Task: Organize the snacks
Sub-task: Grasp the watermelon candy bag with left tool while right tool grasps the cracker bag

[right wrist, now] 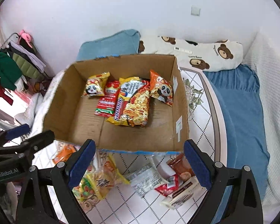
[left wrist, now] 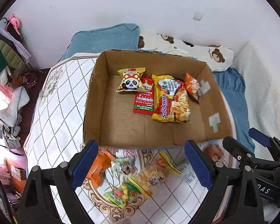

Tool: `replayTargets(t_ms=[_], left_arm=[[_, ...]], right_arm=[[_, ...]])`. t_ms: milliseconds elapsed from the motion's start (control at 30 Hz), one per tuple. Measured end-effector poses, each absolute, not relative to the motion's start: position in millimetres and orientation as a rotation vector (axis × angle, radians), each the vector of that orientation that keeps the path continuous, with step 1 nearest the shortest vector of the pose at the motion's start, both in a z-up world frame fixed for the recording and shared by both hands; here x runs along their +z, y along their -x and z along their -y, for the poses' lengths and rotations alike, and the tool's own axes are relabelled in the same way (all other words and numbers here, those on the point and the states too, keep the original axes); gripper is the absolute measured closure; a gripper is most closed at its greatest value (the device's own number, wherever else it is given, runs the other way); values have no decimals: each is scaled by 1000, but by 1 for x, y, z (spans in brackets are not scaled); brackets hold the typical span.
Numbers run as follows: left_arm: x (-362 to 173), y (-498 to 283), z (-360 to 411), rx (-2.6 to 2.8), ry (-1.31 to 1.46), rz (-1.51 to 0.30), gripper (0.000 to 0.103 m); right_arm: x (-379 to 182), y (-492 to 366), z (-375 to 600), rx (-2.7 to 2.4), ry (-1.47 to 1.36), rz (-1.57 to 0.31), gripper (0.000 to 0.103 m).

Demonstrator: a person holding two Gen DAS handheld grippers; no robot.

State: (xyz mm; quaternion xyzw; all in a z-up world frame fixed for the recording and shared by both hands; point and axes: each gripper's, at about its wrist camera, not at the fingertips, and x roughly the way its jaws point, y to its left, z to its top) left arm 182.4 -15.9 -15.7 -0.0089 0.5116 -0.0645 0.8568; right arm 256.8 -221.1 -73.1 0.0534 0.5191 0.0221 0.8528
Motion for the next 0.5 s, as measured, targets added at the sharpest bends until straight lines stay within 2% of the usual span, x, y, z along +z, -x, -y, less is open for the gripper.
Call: replayTargets(t_ms=[267,467,500], left_arm=[[-6,-137,5,-117,-25,-1013,8],[-91,-110,-7,-67,-232,-1172,8],[-107,-107,-8,-77,-255,-1207,8]], right_arm=[[-63,-208,220,91,-215,-1075,6],[-120,-182,222,106,-334,-1184,6],[-134,-178,222,111,-368,-1203,11]])
